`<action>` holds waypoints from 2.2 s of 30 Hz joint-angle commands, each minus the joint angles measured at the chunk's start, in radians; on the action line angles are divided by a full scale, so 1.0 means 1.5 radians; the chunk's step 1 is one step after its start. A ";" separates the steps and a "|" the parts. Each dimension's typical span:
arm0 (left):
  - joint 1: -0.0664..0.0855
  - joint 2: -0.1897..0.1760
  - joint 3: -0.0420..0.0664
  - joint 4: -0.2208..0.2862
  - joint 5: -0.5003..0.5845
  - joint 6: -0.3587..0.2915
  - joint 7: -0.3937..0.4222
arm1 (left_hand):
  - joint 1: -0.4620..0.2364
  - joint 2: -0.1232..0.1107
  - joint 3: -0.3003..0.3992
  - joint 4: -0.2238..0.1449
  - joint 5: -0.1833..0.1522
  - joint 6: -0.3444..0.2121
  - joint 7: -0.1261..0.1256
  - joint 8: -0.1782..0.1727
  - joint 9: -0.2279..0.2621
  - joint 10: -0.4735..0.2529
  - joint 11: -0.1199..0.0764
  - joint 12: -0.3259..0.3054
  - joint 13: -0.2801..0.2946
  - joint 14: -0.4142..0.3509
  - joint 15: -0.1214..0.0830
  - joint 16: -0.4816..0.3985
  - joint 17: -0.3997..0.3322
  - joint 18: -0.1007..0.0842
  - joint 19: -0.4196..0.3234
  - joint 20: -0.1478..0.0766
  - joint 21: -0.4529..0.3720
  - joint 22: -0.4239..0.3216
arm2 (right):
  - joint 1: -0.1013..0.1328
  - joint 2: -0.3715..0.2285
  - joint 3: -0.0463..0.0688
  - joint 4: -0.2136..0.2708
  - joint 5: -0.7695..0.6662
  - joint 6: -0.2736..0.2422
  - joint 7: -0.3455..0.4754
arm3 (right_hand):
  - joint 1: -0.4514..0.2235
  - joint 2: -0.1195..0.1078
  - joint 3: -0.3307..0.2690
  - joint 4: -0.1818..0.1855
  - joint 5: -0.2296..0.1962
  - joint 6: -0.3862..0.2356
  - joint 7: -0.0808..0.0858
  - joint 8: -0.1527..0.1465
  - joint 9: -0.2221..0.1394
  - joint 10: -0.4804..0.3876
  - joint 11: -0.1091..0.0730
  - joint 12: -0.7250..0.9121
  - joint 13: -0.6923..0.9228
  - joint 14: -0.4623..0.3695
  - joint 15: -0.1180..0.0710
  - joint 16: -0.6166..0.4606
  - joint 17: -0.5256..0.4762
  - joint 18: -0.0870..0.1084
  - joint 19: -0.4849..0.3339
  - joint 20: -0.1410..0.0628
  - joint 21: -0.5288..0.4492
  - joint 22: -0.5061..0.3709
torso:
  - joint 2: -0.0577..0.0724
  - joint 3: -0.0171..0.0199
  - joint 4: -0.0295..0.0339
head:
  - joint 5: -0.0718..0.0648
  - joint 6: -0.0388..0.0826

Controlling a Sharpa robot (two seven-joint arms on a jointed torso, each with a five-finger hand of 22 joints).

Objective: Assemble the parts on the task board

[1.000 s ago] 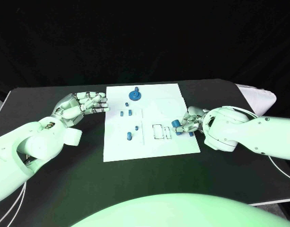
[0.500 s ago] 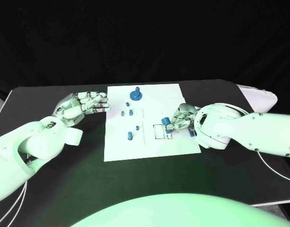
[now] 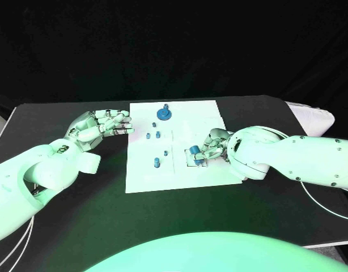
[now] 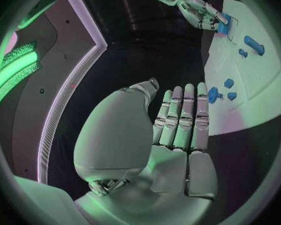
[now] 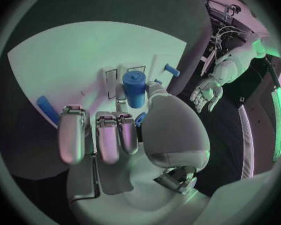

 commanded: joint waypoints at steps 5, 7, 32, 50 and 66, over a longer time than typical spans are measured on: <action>0.000 0.001 0.001 0.001 -0.001 0.009 0.003 | -0.002 0.002 -0.002 0.004 0.002 -0.001 0.006 0.001 -0.001 0.000 0.002 -0.001 -0.001 0.004 0.001 -0.003 0.001 0.010 0.004 -0.001 -0.004 -0.001 | -0.001 0.012 0.000 -0.007 -0.020 0.012 -0.001 | -0.011 -0.001 0.003 0.000 -0.011 0.004 -0.003 0.005 0.008 0.066 -0.005 -0.004 0.169 0.069 -0.003 0.003 0.176 -0.012 0.044 -0.005 -0.001 0.083 | 0.000 -0.0002 0.0005 | 0.002 0.000; 0.000 0.001 0.001 0.001 -0.001 0.009 0.003 | -0.002 0.002 -0.002 0.004 0.002 -0.001 0.006 0.001 -0.001 0.000 0.002 -0.001 -0.001 0.004 0.001 -0.003 0.001 0.010 0.004 -0.001 -0.004 -0.001 | -0.001 0.014 0.000 -0.009 -0.023 0.013 -0.001 | -0.012 -0.001 0.003 0.000 -0.012 0.004 -0.003 0.005 0.008 0.066 -0.005 -0.004 0.170 0.069 -0.003 0.003 0.176 -0.012 0.044 -0.005 -0.001 0.083 | 0.000 -0.0001 0.0007 | 0.002 0.000; 0.000 0.001 0.001 0.001 -0.002 0.013 -0.001 | -0.004 0.002 -0.003 0.004 0.002 -0.001 0.007 0.000 -0.002 0.000 0.002 -0.002 -0.001 0.004 0.001 -0.005 0.002 0.010 0.004 0.000 -0.006 -0.001 | -0.003 0.033 -0.001 -0.032 -0.039 0.020 -0.002 | -0.044 -0.020 -0.028 0.000 -0.104 -0.002 -0.003 0.016 0.021 0.062 -0.004 -0.010 0.165 0.069 -0.003 0.003 0.176 -0.012 0.042 -0.004 -0.005 0.084 | 0.001 0.0004 -0.0005 | 0.006 0.000; 0.000 0.001 0.001 0.000 -0.006 0.016 -0.003 | -0.004 0.003 -0.005 0.004 0.002 -0.002 0.007 -0.001 -0.003 -0.001 0.002 -0.004 -0.001 0.015 -0.001 -0.001 0.007 0.010 0.012 -0.002 -0.005 0.000 | -0.004 0.029 -0.002 -0.026 -0.049 0.005 0.000 | -0.051 -0.005 -0.040 0.000 -0.118 -0.003 -0.004 0.021 0.025 0.062 -0.005 -0.010 0.165 0.069 -0.003 0.003 0.176 -0.013 0.044 -0.005 -0.001 0.087 | 0.001 0.0002 -0.0006 | 0.008 0.000; 0.000 -0.001 0.001 0.000 -0.006 0.017 -0.004 | -0.004 0.003 -0.005 0.004 0.002 -0.002 0.007 -0.001 -0.003 -0.001 0.002 -0.004 -0.001 0.015 -0.001 -0.001 0.007 0.010 0.012 -0.002 -0.005 0.000 | -0.007 0.023 -0.002 -0.011 -0.048 0.004 0.001 | -0.040 0.008 -0.037 -0.001 -0.086 -0.005 -0.004 0.022 0.028 0.063 -0.006 -0.009 0.166 0.069 -0.004 0.003 0.176 -0.013 0.045 -0.005 0.002 0.090 | 0.000 -0.0001 -0.0002 | 0.010 0.000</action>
